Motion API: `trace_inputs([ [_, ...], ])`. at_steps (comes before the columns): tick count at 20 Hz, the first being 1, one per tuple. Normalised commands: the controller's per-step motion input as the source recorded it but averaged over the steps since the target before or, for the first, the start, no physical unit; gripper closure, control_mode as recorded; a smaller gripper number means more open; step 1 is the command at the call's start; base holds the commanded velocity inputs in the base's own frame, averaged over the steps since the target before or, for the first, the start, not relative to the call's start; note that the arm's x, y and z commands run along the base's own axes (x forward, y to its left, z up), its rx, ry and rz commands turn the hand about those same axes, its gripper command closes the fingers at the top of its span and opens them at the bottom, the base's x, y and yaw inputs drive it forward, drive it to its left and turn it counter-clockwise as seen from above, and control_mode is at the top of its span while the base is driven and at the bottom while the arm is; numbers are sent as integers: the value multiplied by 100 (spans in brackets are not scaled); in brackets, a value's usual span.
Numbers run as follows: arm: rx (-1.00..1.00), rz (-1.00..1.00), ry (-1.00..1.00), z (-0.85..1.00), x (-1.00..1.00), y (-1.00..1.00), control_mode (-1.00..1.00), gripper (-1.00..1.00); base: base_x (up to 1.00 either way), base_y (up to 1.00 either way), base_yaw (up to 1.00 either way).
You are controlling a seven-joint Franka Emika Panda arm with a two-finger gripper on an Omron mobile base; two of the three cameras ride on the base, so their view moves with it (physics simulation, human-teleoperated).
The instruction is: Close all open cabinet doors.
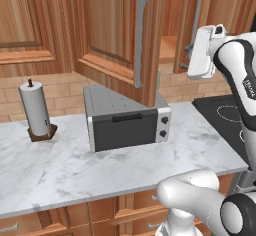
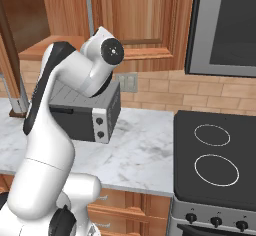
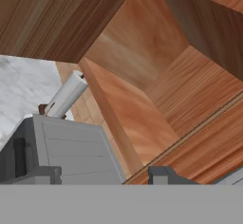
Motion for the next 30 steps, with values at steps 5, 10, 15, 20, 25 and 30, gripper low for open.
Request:
trace_inputs([
  [5, -5, 2, -1, -5, 87, 9, -100, -100, 0, 0, 0],
  [10, -4, 1, -1, -3, 82, 2, -100, -100, 0, 0, 0],
  [15, -4, 0, 0, -11, 74, 0, -100, -100, 0, 0, 0],
  [20, -6, 0, 0, -24, 50, 0, -100, -100, 0, 0, 0],
  [25, -10, 2, 0, -10, -38, 0, -100, -100, 0, 0, 0],
  [30, -8, 3, 1, -3, -76, 1, -100, -100, 0, 0, 0],
])
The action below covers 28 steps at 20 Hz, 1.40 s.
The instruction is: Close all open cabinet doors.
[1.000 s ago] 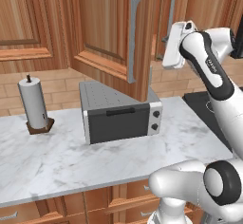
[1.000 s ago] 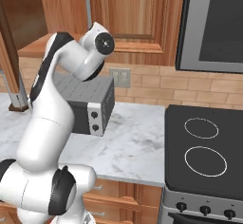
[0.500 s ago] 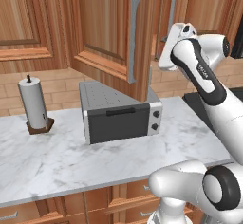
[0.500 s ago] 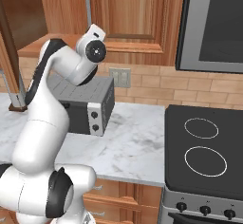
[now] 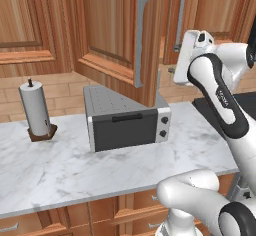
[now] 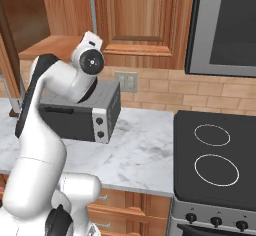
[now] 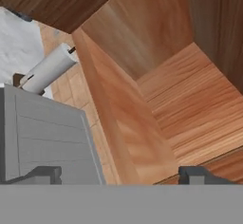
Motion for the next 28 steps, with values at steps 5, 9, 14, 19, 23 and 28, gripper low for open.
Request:
trace_inputs([
  [5, -8, 1, 0, 0, -94, 1, -100, -100, 0, 0, 0],
  [9, -9, 0, -1, 0, -100, 8, -100, -100, 0, 0, 0],
  [14, -10, 0, -6, 0, -100, 12, -100, -100, 0, 0, 0],
  [19, -10, 0, -9, 0, -100, 18, -100, -100, 0, 0, 0],
  [23, -11, 0, -10, 3, -100, 25, -100, -100, 0, 0, 0],
  [28, -11, 0, -13, 6, -100, 30, -100, -100, 0, 0, 0],
])
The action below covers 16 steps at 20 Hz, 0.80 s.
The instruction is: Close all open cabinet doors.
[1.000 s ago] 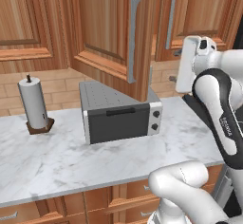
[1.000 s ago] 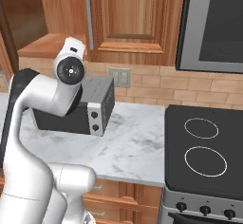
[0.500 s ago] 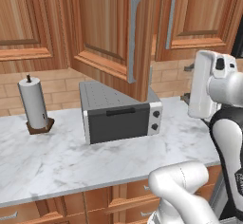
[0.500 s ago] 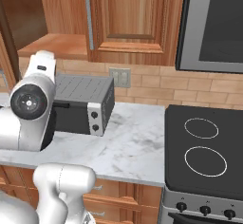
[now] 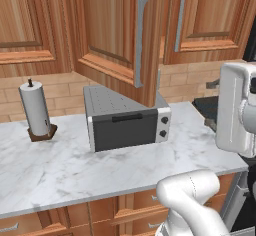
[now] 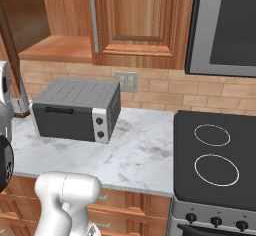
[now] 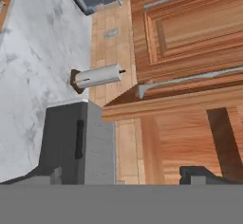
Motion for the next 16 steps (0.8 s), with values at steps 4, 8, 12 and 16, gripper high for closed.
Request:
trace_inputs([
  [4, -13, 0, -12, 0, -94, 49, -100, -100, 0, 0, 0],
  [8, -16, 0, -13, -1, -26, 82, -100, -100, 0, 0, 0],
  [12, -18, -2, -12, -5, 11, 91, -100, -100, 0, 0, 0],
  [16, -15, -13, -7, 0, 65, 69, -100, -100, 0, 0, 0],
])
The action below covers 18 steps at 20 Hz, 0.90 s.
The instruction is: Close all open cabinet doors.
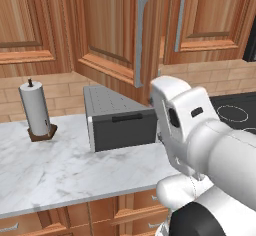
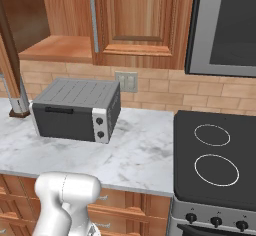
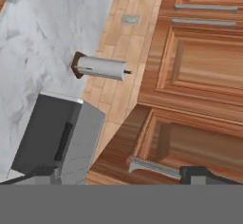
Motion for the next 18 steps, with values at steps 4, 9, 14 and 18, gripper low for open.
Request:
trace_inputs([
  [4, -15, -22, -3, 0, 83, 40, -100, -100, 0, 0, 0],
  [9, -11, -23, -2, 0, 74, 1, -100, -100, 0, 0, 0],
  [14, -6, -21, 0, 0, 87, 0, -100, -100, 0, 0, 0],
  [18, -4, -17, 0, 0, 94, 0, -100, -100, 0, 0, 0],
])
